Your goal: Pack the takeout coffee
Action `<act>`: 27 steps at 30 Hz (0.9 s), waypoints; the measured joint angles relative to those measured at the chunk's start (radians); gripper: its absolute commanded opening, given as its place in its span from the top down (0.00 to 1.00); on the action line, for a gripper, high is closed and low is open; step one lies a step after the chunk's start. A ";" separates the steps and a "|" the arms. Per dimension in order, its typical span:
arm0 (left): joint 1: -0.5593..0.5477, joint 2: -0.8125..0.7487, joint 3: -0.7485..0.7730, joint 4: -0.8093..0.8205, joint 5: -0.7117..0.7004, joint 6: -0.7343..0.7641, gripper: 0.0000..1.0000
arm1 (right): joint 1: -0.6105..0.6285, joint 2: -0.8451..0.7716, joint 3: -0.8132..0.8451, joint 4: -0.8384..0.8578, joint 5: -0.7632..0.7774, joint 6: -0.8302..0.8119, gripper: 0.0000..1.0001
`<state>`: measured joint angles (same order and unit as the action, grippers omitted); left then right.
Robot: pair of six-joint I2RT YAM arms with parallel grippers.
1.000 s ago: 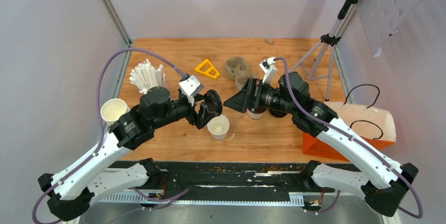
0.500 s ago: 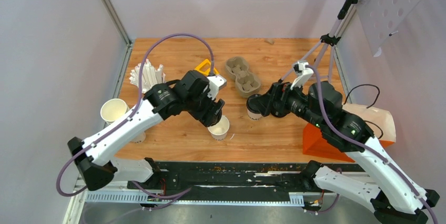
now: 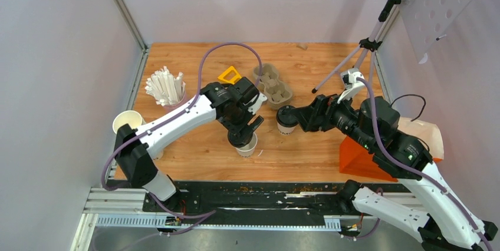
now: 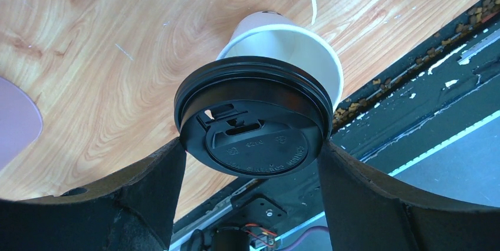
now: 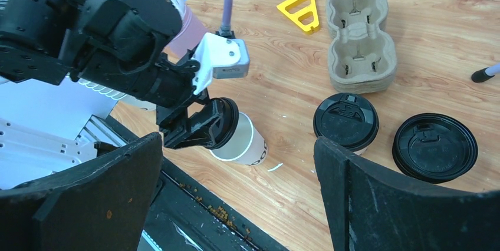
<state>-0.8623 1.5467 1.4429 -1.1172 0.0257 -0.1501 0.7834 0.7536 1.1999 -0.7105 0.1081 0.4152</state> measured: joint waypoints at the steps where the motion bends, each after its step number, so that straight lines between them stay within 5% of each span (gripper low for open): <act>1: 0.000 0.012 0.005 -0.004 0.002 0.000 0.26 | 0.000 -0.002 0.000 0.000 0.000 -0.002 0.00; 27: -0.036 0.170 0.088 -0.070 0.001 0.003 0.20 | 0.000 -0.031 0.000 -0.001 0.023 -0.033 0.00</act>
<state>-0.8982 1.7164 1.5311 -1.1873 0.0265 -0.1471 0.7834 0.7227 1.1995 -0.7113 0.1307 0.3824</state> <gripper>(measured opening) 0.832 0.998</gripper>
